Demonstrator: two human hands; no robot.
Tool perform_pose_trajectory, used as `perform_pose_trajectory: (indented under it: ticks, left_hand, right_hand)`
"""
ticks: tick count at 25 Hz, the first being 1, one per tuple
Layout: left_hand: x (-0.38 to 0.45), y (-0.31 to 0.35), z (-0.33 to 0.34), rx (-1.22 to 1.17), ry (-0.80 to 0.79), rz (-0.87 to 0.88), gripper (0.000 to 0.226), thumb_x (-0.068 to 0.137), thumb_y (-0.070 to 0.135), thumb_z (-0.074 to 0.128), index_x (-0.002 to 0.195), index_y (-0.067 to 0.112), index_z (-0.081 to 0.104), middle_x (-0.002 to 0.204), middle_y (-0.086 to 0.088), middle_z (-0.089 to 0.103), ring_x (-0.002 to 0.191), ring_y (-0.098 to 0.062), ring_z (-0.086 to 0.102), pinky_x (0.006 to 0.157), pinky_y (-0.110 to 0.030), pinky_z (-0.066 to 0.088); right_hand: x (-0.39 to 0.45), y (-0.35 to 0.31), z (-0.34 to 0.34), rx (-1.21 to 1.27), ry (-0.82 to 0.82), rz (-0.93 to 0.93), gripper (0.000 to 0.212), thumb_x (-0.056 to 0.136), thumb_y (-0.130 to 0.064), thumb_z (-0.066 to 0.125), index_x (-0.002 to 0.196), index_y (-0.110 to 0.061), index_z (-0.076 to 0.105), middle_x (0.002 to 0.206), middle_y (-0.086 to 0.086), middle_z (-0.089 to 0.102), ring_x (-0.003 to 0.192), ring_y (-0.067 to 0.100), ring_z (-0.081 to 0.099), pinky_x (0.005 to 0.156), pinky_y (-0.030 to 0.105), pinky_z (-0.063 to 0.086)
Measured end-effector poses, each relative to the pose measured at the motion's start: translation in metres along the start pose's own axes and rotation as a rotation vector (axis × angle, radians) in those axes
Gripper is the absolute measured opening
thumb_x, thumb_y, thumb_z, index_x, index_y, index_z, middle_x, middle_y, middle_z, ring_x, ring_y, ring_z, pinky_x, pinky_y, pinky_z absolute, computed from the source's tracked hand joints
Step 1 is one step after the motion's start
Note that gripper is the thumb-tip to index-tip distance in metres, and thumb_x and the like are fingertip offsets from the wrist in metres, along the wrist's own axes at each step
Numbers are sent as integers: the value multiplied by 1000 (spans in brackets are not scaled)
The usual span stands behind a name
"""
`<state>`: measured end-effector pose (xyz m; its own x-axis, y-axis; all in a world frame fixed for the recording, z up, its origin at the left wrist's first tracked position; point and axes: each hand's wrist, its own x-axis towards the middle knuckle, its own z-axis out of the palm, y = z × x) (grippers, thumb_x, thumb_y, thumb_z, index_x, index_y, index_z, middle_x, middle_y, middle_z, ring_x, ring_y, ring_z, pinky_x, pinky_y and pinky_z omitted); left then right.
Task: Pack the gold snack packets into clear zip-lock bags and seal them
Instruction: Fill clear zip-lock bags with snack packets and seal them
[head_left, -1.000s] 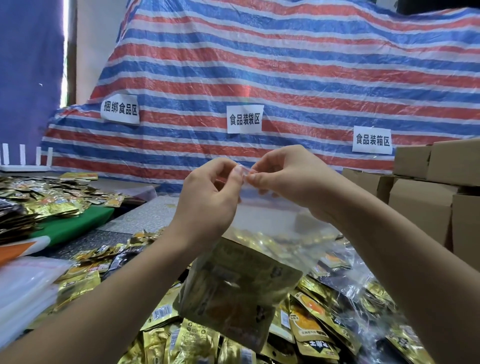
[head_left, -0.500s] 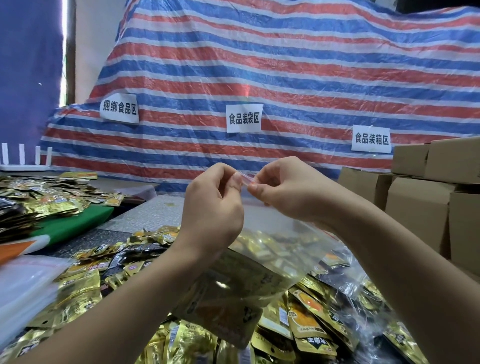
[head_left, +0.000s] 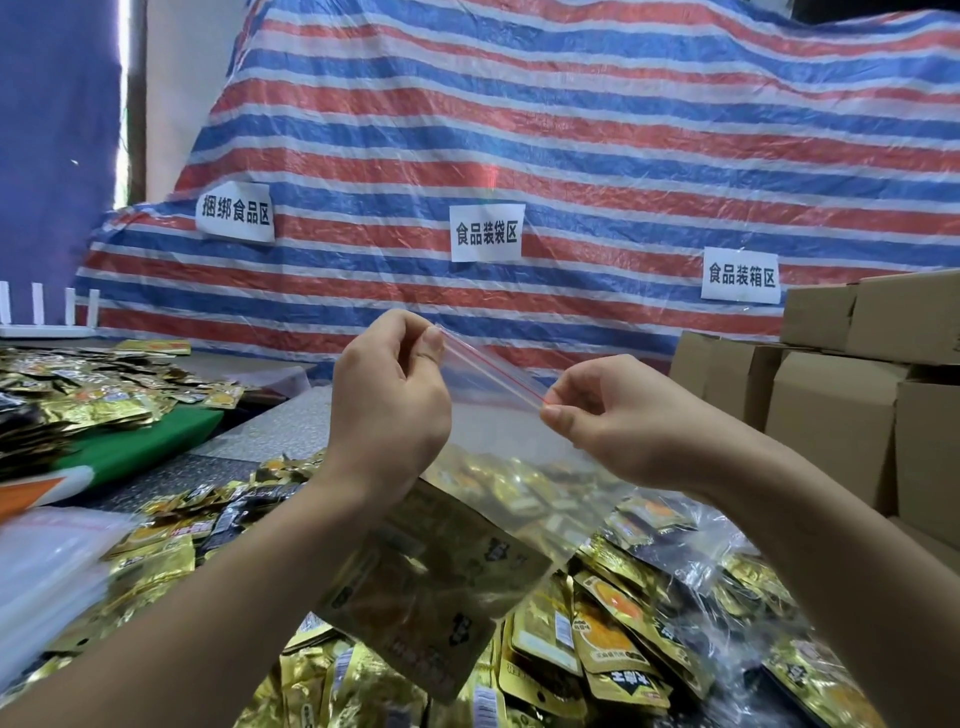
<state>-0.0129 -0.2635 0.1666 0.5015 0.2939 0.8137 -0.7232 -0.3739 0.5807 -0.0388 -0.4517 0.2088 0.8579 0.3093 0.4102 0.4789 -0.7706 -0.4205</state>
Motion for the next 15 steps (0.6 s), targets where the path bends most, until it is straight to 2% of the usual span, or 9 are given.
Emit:
perform_pose_trajectory:
  ticks: [7,11,15]
  left_hand:
    - [-2,-2,0,21,2,-6,23,101,20,53,78,22,56,65,7,53,56,-1,47,47,-12,37]
    - [-2,-4,-1,23,11,-14,22,101,22,53,79,22,56,67,6,55,59,-2,48,48,-13,38]
    - [-4,-3,-2,20,2,0,23,101,22,53,78,27,55,66,10,54,58,1,50,49,-11,38]
  right_hand:
    - [-9,13,4,-149,-5,-51,28,99,-42,52,80,-23,59,68,-4,59,57,11,47,54,30,40]
    - [-12,21,7,-238,65,-137,42,96,-52,47,71,-19,55,60,-4,53,50,8,38,49,24,36]
    - [-15,29,7,-304,96,-225,58,84,-68,30,62,-19,51,50,-5,44,44,10,37,45,23,33]
